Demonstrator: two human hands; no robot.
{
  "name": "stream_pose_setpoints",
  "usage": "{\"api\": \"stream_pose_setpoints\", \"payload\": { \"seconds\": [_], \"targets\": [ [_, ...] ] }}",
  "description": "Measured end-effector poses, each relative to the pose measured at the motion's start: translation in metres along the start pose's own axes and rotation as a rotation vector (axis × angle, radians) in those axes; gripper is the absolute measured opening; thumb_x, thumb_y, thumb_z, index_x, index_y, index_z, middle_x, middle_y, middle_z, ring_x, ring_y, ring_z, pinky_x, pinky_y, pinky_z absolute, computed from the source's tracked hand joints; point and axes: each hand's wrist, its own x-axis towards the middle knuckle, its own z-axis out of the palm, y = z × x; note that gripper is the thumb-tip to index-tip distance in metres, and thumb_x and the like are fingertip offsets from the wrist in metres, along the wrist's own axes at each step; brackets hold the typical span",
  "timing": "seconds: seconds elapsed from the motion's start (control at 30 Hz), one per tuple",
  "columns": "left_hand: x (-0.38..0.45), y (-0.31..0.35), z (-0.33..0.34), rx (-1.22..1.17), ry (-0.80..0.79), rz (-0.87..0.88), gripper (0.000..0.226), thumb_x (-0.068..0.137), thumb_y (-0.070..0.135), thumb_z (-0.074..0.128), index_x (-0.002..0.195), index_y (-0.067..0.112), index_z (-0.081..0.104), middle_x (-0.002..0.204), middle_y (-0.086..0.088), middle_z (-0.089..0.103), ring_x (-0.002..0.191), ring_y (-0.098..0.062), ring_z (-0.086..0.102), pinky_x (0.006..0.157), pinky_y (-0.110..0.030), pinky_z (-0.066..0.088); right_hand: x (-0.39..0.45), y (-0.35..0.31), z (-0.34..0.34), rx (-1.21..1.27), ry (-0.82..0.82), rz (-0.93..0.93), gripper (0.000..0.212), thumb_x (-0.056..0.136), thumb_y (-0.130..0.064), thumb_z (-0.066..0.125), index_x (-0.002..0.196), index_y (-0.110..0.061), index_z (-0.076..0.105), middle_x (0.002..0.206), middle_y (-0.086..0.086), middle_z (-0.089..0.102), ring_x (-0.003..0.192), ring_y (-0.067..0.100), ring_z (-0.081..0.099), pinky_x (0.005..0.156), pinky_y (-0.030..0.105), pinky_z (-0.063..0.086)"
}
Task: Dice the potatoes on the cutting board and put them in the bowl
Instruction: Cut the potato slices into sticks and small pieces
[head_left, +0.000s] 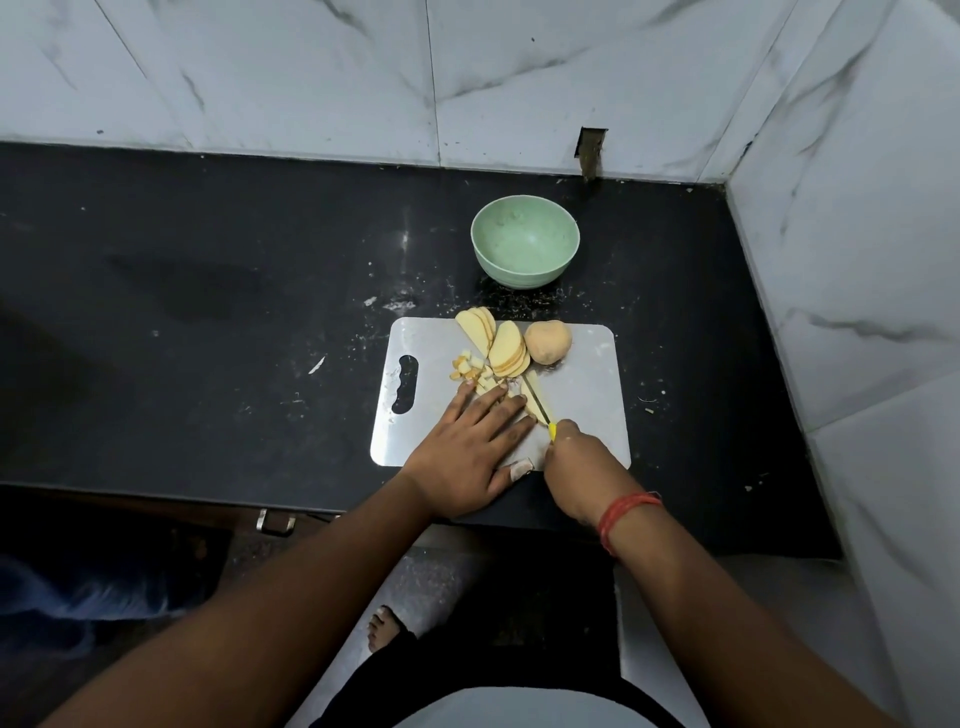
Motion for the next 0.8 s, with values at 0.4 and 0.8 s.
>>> {"api": "stream_pose_setpoints", "payload": {
  "seconds": [0.4,0.8],
  "targets": [
    [0.002,-0.002,-0.001,-0.017,-0.006,-0.005,0.060,0.107,0.055,0.033,0.152,0.019,0.049,0.157,-0.009,0.045,0.150,-0.034,0.032,0.122,-0.060,0.019,0.005,0.003,0.005,-0.025,-0.013,0.010,0.033,0.094,-0.002,0.037,0.127,0.000,0.037,0.114,0.023,0.061,0.103,0.037,0.061,0.072,0.031,0.039],
    [0.002,-0.002,0.001,0.009,-0.019,-0.025,0.056,0.106,0.053,0.040,0.153,0.024,0.047,0.159,-0.006,0.044,0.151,-0.031,0.031,0.123,-0.061,0.017,0.012,0.006,0.004,-0.090,-0.091,-0.034,0.030,0.098,-0.006,0.039,0.127,0.001,0.037,0.113,0.021,0.061,0.099,0.033,0.061,0.060,0.026,0.035]
  ]
}}
